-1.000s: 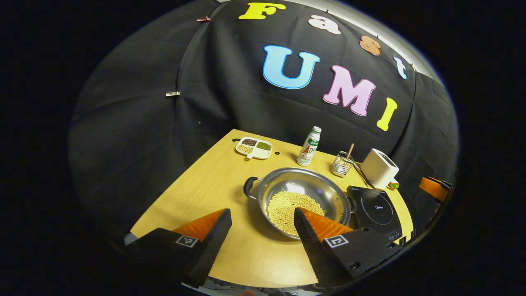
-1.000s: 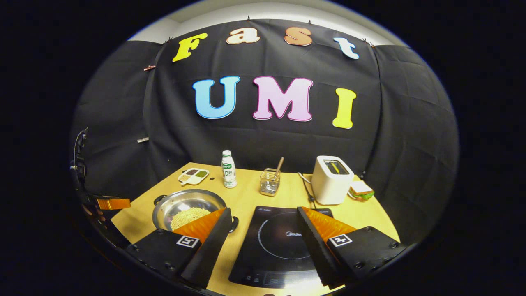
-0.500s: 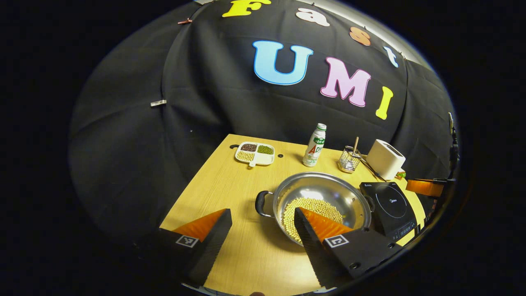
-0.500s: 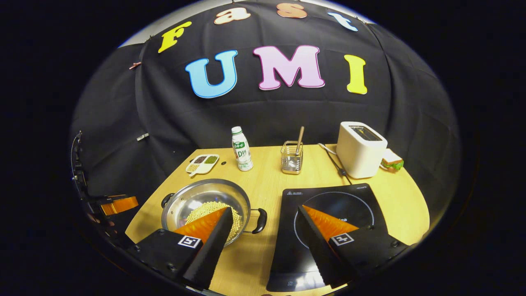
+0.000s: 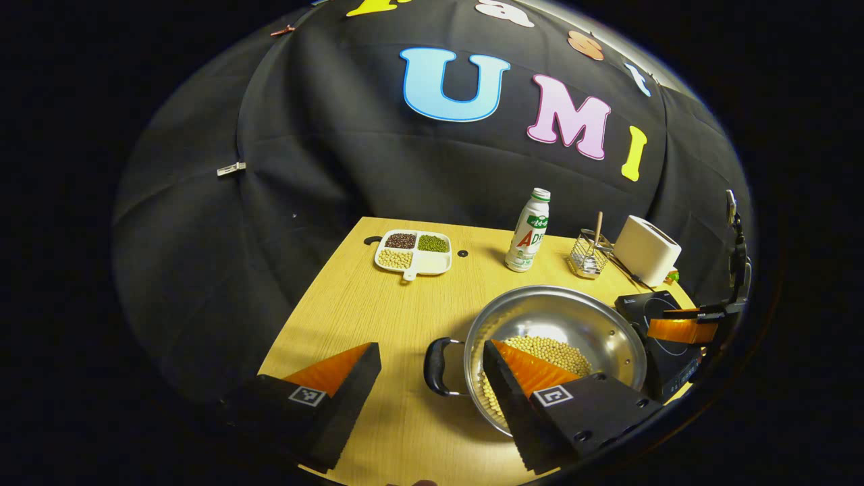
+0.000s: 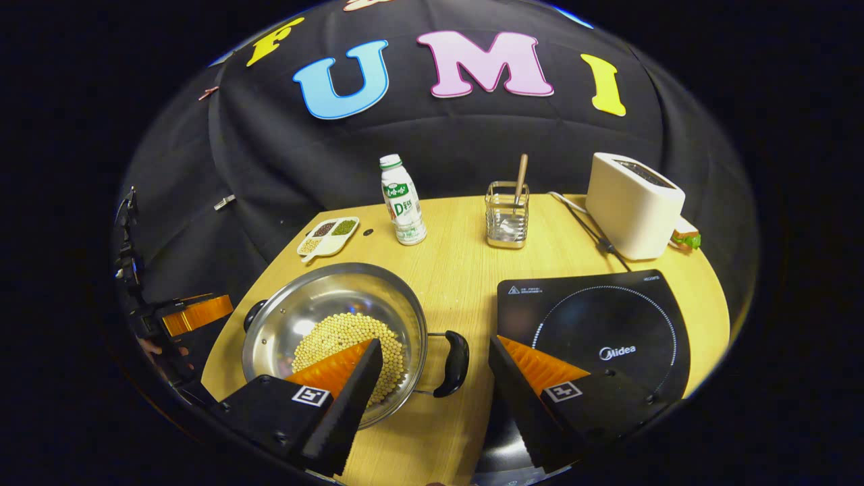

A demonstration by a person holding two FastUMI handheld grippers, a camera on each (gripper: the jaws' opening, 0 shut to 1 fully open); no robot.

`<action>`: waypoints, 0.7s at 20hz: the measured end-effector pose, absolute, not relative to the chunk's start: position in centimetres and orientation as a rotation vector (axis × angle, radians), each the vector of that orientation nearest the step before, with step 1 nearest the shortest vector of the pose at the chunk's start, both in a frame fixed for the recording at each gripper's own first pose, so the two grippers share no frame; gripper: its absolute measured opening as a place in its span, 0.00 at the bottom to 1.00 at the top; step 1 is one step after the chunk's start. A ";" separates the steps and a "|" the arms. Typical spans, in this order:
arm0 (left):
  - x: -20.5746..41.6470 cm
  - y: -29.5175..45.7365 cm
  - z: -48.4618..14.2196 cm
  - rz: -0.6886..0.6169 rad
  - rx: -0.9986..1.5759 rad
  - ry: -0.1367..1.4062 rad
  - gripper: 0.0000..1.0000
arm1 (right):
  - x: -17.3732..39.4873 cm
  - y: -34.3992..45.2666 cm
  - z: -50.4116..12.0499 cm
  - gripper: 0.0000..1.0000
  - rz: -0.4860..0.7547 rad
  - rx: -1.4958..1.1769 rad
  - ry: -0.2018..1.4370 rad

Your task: First push the handle of the pot to place it horizontally, then grasp the pot with both hands and set it on the induction cooktop.

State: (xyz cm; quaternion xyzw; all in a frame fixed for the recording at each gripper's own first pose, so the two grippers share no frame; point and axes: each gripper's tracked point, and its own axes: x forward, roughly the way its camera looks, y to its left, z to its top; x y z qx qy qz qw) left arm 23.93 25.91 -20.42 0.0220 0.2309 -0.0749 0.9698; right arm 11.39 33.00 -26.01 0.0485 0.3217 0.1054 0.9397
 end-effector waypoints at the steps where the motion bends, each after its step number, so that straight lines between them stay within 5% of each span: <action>1: 24.6 25.9 -20.8 -0.155 0.051 0.470 0.95 | 11.6 33.1 -26.9 0.99 0.210 0.106 0.671; 14: 28.3 23.6 -27.6 -0.222 0.002 0.613 0.94 | 12.9 35.4 -32.7 0.98 0.216 0.125 0.800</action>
